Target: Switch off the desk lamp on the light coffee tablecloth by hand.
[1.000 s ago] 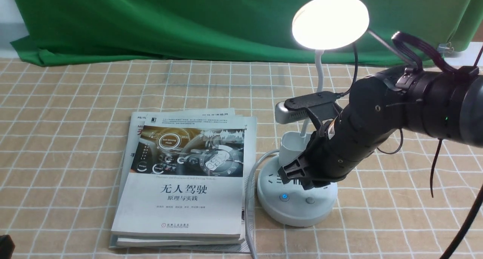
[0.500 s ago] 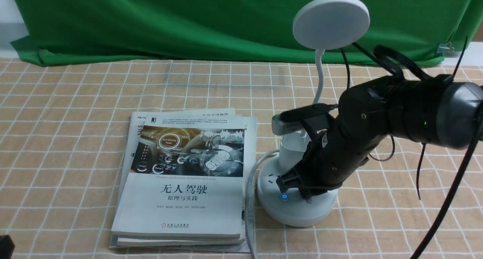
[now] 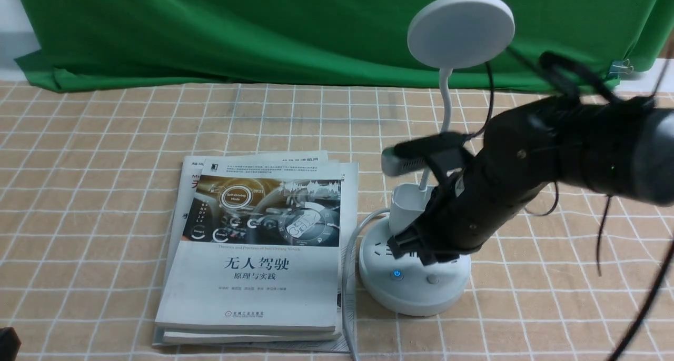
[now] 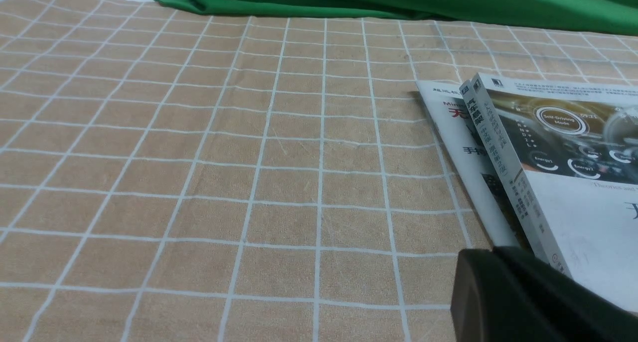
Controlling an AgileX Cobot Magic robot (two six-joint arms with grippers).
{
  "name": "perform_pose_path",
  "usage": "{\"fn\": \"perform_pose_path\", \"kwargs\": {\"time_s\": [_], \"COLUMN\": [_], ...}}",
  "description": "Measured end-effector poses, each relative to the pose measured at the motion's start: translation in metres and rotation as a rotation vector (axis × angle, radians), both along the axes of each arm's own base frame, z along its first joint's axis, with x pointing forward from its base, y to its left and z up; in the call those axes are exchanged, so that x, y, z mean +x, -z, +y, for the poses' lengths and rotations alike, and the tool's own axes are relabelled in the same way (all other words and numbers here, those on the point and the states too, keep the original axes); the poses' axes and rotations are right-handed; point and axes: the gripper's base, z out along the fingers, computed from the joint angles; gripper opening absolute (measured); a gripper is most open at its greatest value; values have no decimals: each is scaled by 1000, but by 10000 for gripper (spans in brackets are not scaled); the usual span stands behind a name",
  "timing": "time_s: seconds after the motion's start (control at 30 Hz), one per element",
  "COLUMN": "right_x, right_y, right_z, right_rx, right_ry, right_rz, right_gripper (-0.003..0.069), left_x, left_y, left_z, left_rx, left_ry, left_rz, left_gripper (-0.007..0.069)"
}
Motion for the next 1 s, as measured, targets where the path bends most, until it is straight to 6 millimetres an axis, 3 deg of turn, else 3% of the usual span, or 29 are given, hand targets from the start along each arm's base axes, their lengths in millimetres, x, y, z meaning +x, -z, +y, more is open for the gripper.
{"fn": "perform_pose_path", "kwargs": {"time_s": [0.3,0.73,1.0], "right_x": [-16,-111,-147], "right_y": [-17,-59,-84], "right_z": [-10,-72,-94], "right_rx": [-5,75,112], "right_ry": [-7,-6,5], "right_rz": [9,-114,-151], "right_gripper": [47,50,65], "left_x": [0,0,0], "left_y": [0,0,0], "left_z": [0,0,0], "left_rx": [0,-1,-1], "left_ry": [0,0,0], "left_rz": [0,0,0], "left_gripper": [5,5,5]}}
